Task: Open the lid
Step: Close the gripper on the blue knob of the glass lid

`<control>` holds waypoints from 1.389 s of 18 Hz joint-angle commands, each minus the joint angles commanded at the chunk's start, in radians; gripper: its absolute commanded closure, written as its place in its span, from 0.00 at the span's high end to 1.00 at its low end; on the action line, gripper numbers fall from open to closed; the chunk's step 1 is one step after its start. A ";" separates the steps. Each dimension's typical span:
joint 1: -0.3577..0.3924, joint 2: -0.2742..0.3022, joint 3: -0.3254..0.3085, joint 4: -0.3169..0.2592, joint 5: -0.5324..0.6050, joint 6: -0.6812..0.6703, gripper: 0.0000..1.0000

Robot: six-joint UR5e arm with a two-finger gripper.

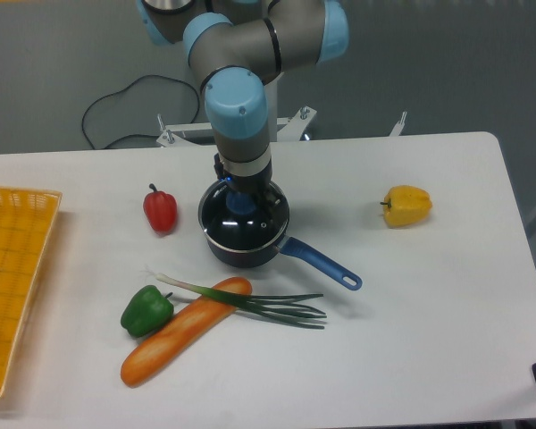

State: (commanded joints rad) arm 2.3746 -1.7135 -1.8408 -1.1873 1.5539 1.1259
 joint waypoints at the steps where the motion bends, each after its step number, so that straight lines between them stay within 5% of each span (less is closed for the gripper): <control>1: 0.000 0.000 0.002 0.000 0.000 0.000 1.00; 5: 0.006 -0.002 0.008 -0.003 -0.020 0.008 1.00; 10: 0.009 -0.008 0.008 -0.005 -0.014 0.175 1.00; 25: 0.011 0.037 -0.077 0.008 0.002 0.175 1.00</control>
State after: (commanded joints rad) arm 2.3853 -1.6767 -1.9174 -1.1797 1.5555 1.3008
